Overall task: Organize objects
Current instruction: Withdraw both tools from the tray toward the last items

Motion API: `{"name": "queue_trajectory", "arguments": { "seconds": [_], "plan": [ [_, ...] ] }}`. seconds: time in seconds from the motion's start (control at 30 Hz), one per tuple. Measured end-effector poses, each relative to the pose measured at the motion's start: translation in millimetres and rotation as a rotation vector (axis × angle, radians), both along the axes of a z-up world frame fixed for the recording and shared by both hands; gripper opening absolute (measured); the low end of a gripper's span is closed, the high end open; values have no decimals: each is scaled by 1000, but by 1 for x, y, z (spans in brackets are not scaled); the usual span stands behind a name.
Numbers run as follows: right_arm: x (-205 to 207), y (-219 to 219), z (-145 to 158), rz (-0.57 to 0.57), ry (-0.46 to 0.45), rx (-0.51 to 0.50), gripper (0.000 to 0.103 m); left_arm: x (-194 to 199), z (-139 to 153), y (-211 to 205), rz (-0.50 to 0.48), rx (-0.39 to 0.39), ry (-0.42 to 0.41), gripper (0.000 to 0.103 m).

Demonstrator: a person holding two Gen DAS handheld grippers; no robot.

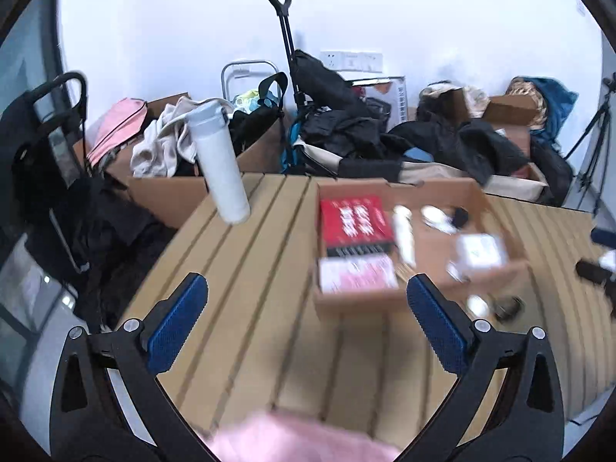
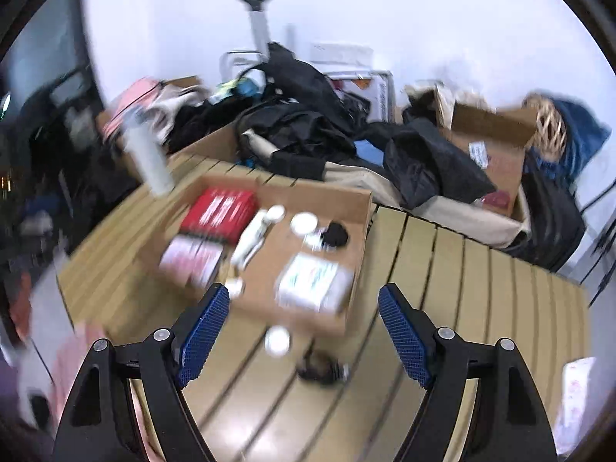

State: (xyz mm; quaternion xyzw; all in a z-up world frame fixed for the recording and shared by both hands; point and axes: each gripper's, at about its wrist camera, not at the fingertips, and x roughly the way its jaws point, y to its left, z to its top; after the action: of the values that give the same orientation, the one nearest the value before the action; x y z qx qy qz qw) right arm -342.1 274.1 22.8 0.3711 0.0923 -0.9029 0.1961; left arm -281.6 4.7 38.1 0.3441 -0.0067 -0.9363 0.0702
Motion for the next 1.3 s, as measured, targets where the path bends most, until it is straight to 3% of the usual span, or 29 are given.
{"name": "queue_trajectory", "arguments": {
  "seconds": [0.1, 0.17, 0.23, 0.3, 0.43, 0.57, 0.83, 0.9, 1.13, 1.2, 1.23, 1.3],
  "plan": [
    [63, 5, -7, 54, 23, -40, 83, 45, -13, 18, -92, 46, -19, 103],
    [105, 13, -17, 49, 14, -87, 83, 74, -27, 30, -100, 83, -33, 103],
    [133, 18, -25, 25, -1, -88, 83, 98, -39, 44, -124, 126, -45, 103],
    [160, 23, -35, 26, -11, -65, 83, 108, -43, 57, -181, 119, -54, 103],
    [178, 32, -45, -11, -22, 4, 83, 109, -46, 68, -192, 97, -56, 103],
    [179, 38, -45, -53, 18, -19, 83, 112, -52, 69, -183, 98, -70, 103],
    [112, 33, -85, -30, 2, -1, 83, 76, -78, 67, -183, 143, -127, 103],
    [75, 31, -98, -11, -8, 31, 83, 63, -85, 73, -214, 130, -166, 103],
    [-18, 7, -137, 43, -37, 119, 82, 16, -92, 85, -269, 128, -157, 103],
    [-32, -2, -147, 61, -55, 131, 67, -6, -98, 91, -289, 153, -174, 101],
    [-35, -3, -151, 59, -60, 134, 48, -15, -101, 94, -294, 163, -186, 100],
    [-40, 0, -153, 32, -48, 125, 43, -35, -108, 103, -318, 193, -212, 97]
  ]
}}
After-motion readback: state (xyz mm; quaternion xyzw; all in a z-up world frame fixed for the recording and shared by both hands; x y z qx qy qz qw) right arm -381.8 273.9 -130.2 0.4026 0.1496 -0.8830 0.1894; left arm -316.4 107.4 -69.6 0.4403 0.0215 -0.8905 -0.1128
